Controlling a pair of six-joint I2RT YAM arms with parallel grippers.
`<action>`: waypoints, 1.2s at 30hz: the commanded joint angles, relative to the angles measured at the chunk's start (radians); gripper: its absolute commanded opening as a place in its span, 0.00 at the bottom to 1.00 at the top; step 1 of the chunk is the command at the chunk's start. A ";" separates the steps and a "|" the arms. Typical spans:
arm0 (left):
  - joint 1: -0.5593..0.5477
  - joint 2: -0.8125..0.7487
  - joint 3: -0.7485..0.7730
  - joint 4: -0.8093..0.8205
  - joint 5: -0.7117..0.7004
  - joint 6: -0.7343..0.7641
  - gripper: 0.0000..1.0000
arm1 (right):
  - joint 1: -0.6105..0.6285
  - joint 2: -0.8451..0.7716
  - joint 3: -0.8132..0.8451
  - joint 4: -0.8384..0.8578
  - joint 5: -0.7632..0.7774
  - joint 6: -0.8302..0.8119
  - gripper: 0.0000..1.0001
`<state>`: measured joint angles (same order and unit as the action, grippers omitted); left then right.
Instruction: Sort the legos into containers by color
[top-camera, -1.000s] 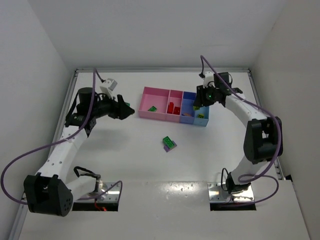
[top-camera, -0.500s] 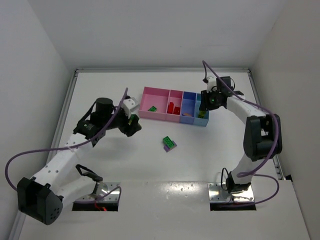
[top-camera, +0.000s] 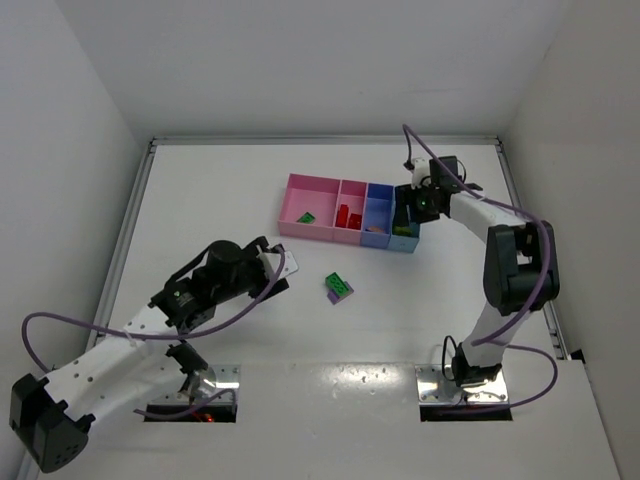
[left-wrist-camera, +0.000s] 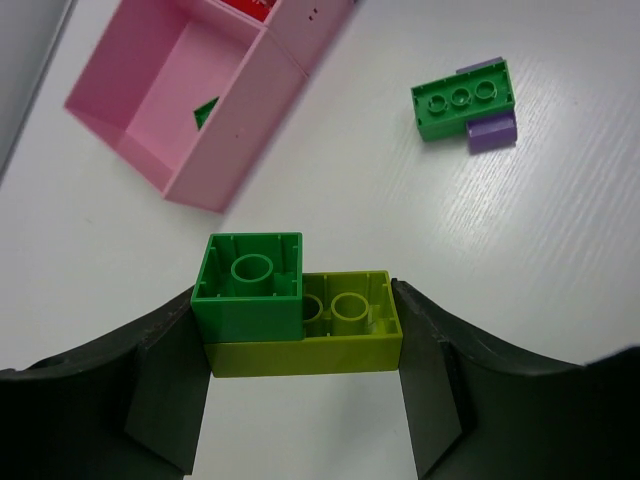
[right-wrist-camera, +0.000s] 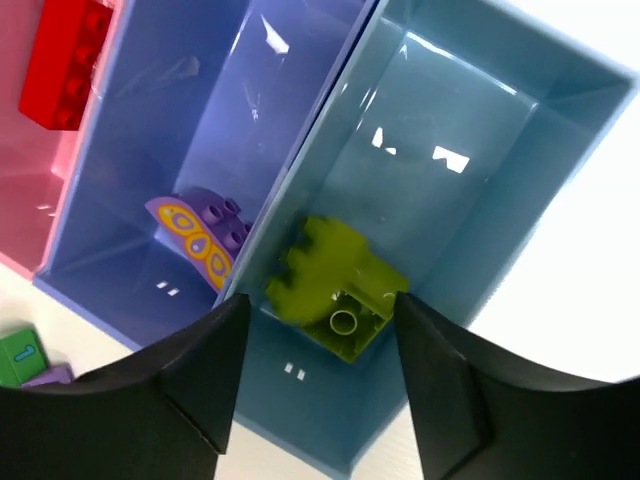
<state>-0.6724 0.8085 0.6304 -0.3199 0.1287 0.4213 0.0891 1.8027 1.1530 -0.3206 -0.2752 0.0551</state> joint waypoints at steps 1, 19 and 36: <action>-0.035 -0.067 -0.050 0.134 -0.104 0.057 0.01 | -0.003 -0.043 -0.003 0.000 -0.039 0.031 0.64; -0.102 -0.079 -0.110 0.305 -0.083 -0.038 0.01 | 0.257 -0.305 -0.157 0.288 -0.584 0.362 0.70; -0.102 0.018 -0.049 0.355 0.000 -0.182 0.01 | 0.475 -0.243 -0.067 0.344 -0.532 0.403 0.74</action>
<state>-0.7647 0.8234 0.5426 -0.0269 0.0944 0.2699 0.5404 1.5509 1.0439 -0.0341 -0.8112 0.4404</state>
